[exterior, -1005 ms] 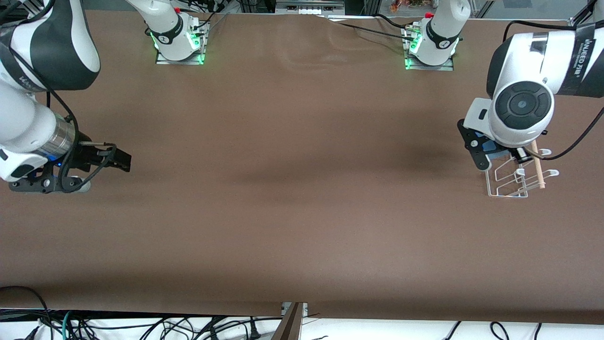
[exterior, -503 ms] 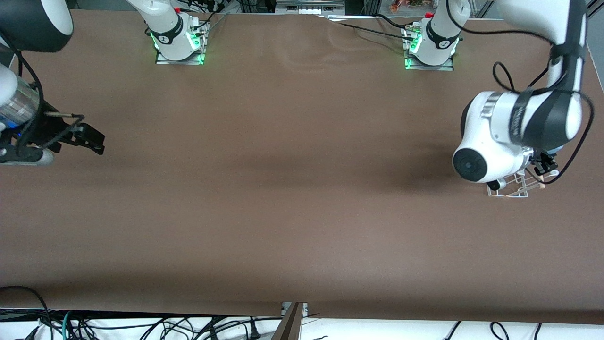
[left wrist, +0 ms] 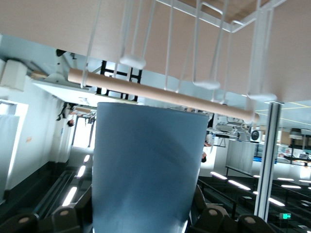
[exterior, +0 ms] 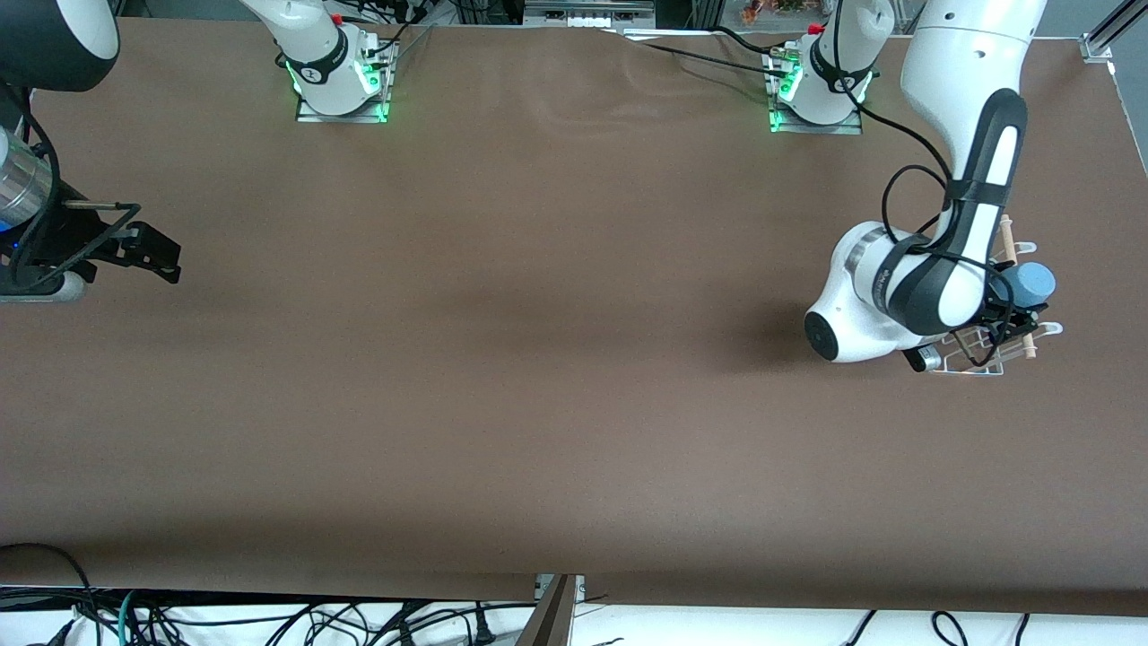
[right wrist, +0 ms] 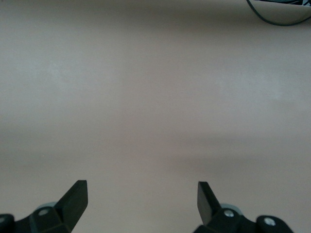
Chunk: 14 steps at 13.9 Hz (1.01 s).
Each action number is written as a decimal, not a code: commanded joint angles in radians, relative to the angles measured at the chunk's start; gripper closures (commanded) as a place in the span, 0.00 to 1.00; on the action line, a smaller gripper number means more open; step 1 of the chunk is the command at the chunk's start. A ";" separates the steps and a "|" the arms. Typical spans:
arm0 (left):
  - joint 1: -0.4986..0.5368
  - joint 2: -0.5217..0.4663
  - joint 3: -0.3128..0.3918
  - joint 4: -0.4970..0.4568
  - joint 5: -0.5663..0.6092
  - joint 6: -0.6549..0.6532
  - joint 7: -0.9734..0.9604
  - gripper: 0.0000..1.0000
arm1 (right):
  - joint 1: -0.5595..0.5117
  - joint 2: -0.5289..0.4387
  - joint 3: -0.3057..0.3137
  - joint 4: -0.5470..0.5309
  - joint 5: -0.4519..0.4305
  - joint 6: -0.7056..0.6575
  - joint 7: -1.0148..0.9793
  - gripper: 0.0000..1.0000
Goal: Transfer cup to left arm and place on rack
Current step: 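Lower the cup onto a rack peg with the left gripper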
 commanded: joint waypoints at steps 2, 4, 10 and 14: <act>0.012 0.001 -0.001 -0.029 0.042 0.039 -0.048 0.94 | -0.007 -0.002 0.005 0.002 -0.001 -0.011 -0.025 0.00; 0.017 0.011 -0.002 -0.029 0.049 0.042 -0.065 0.94 | -0.007 -0.002 0.005 0.002 -0.001 -0.009 -0.025 0.00; 0.021 0.044 -0.002 -0.029 0.054 0.053 -0.108 0.94 | -0.004 -0.002 0.005 0.003 0.002 -0.011 -0.023 0.00; 0.041 0.044 -0.002 -0.027 0.053 0.079 -0.109 0.94 | -0.004 -0.002 0.007 0.003 0.002 -0.009 -0.023 0.00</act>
